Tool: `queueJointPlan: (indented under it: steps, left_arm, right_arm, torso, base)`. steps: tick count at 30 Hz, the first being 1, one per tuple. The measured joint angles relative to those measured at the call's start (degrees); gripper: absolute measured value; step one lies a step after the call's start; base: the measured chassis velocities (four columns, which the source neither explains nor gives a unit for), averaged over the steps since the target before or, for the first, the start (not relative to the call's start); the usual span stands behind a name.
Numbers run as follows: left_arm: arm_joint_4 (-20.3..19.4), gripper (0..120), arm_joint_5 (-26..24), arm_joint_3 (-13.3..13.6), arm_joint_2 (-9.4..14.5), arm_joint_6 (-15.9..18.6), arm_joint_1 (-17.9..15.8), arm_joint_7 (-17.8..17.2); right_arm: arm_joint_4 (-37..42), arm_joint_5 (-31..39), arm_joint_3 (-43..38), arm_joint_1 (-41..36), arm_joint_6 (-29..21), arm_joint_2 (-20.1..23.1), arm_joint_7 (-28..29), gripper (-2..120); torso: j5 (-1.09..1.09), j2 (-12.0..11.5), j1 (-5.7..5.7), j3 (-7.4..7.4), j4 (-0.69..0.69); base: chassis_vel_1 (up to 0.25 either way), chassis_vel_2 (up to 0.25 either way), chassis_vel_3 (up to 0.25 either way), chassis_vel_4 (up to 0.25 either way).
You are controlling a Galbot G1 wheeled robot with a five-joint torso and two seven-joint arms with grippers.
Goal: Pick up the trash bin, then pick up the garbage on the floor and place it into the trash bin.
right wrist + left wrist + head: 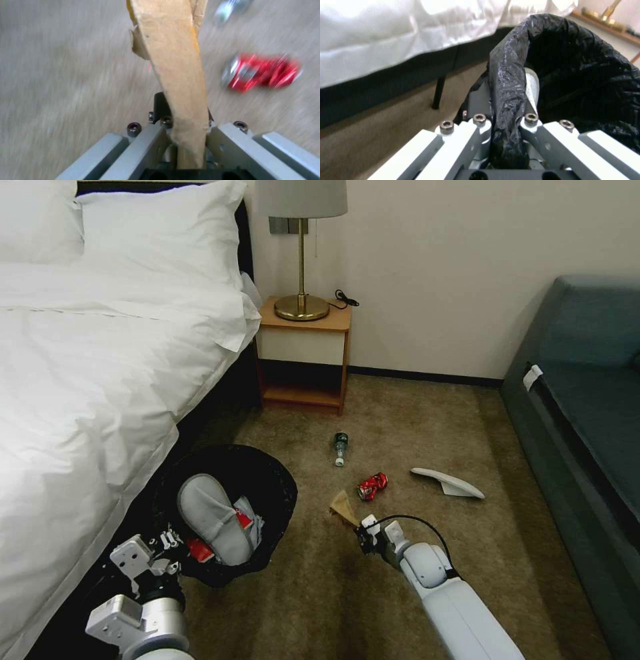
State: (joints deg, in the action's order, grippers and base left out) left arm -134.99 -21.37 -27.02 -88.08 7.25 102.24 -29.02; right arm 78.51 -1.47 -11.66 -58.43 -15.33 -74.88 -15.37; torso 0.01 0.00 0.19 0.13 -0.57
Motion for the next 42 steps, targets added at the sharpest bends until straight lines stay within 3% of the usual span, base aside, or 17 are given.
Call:
queueJointPlan:
  steps: [3,10,13,15,18,28,42]
  left_arm:
    - [0.97,4,0.07,2.07,0.33,2.1,0.2,-0.32]
    - [2.76,4,-0.55,4.95,0.52,4.51,-0.17,-0.42]
    - [3.52,4,-1.18,5.66,0.64,5.01,-0.48,-0.33]
    - [4.65,4,-2.27,7.04,0.83,5.49,-1.01,0.73]
    - [5.55,4,-2.65,8.58,0.85,5.57,-1.46,2.19]
    - [7.16,4,-2.61,11.72,0.67,5.55,-2.22,5.01]
    - [5.25,4,-1.78,11.64,1.05,4.77,-1.25,5.84]
  right_arm:
    - [4.99,2.3,0.08,-1.01,5.24,0.56,4.2,0]
    - [13.73,6.94,0.29,-1.64,15.62,1.27,5.93,0]
    - [16.95,9.35,0.45,-1.88,19.4,1.54,5.44,0]
    - [20.17,12.91,0.98,-2.16,24.42,1.68,2.44,0]
    - [22.1,15.82,1.76,-2.5,27.63,1.68,-1.5,0]
    - [23.42,20.25,4.82,-4.04,33.52,1.09,-14.61,0]
    - [21.13,17.89,5.69,-5.29,35.32,1.19,-19.91,3]
  torso:
    - [0.0,0.0,0.0,0.0,0.0]
    - [-0.01,0.0,0.0,0.0,0.0]
    - [-0.01,0.0,0.0,0.0,0.0]
    - [-0.01,0.0,0.0,0.0,0.0]
    - [-0.01,0.0,0.0,0.01,0.0]
    - [-0.01,0.0,0.0,0.01,0.0]
    - [-0.01,0.0,0.0,0.0,0.0]
  base:
    - [0.0,0.0,0.0,0.0]
    - [0.0,0.0,0.0,0.0]
    - [0.0,0.0,0.0,0.0]
    - [0.0,0.0,0.0,0.0]
    - [0.0,0.0,0.0,0.0]
    - [0.0,0.0,0.0,0.0]
    - [0.0,0.0,0.0,0.0]
